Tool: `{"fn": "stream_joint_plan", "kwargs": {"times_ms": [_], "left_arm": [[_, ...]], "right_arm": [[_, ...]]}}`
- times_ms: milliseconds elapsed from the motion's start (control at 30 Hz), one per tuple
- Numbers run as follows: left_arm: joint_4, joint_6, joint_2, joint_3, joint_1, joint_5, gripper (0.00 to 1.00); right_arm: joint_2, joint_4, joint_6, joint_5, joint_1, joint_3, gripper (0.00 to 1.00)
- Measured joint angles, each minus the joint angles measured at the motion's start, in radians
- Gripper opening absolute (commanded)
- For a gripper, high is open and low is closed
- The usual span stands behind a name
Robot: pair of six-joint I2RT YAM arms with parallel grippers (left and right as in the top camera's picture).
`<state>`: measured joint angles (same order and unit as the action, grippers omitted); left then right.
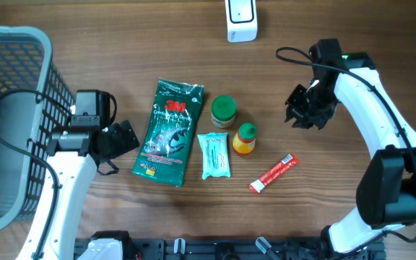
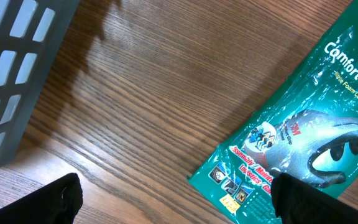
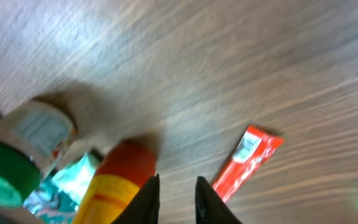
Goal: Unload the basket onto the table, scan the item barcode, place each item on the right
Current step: 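Open and raise the right gripper away from the bottle, then lower the right gripper and grasp the upright sauce bottle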
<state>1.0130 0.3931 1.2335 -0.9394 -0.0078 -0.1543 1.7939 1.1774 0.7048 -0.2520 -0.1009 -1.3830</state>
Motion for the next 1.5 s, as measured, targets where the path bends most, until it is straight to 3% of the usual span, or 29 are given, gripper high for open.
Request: {"fn": "stream_joint_plan", "kwargs": {"times_ms": [267,400,700,933,1133,1167,1200,1300,1400,1500], "left_arm": [[0.000,0.000,0.000,0.000,0.000,0.000,1.00],[0.000,0.000,0.000,0.000,0.000,0.000,1.00],[0.000,0.000,0.000,0.000,0.000,0.000,1.00],[0.000,0.000,0.000,0.000,0.000,0.000,1.00],[0.000,0.000,0.000,0.000,0.000,0.000,1.00],[0.000,0.000,0.000,0.000,0.000,0.000,1.00],[0.000,0.000,0.000,0.000,0.000,0.000,1.00],[0.000,0.000,0.000,0.000,0.000,0.000,1.00],[0.000,0.000,0.000,0.000,0.000,0.000,1.00],[0.000,0.000,0.000,0.000,0.000,0.000,1.00]], "right_arm": [[-0.001,-0.229,-0.011,0.021,-0.161,0.098,0.19],[-0.001,-0.259,-0.003,0.017,-0.222,0.168,0.13],[-0.001,-0.164,0.005,-0.124,-0.314,0.184,0.08],[-0.001,-0.085,0.166,-0.178,-0.376,0.184,0.05],[-0.001,-0.028,0.208,-0.242,-0.375,0.184,0.06],[-0.003,-0.022,0.212,-0.241,-0.373,0.184,0.09],[-0.012,-0.014,0.217,-0.238,-0.366,0.184,0.18],[-0.076,0.011,0.226,-0.214,-0.296,0.184,0.69],[-0.162,-0.018,0.224,-0.152,-0.143,0.184,0.98],[-0.174,-0.111,0.182,-0.117,-0.043,0.184,1.00]]}}
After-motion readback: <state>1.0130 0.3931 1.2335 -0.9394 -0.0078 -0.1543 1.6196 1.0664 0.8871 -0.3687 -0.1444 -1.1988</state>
